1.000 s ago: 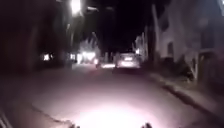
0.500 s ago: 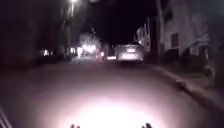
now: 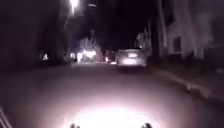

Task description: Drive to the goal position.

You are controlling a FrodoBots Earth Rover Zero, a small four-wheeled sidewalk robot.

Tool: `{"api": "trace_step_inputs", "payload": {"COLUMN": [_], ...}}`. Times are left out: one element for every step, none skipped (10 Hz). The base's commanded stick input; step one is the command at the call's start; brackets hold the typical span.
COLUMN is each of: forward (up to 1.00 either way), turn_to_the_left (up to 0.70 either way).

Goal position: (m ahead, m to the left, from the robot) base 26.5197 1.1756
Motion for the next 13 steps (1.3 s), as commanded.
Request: {"api": "trace_step_inputs", "payload": {"forward": [0.85,0.85,0.85,0.85,0.85,0.85,0.85,0.85,0.85,0.85,0.85,0.85,0.85], "turn_to_the_left": [0.0,0.0,0.0,0.0,0.0,0.0,0.05,0.31,0.34,0.08,0.0,0.0,0.0]}}
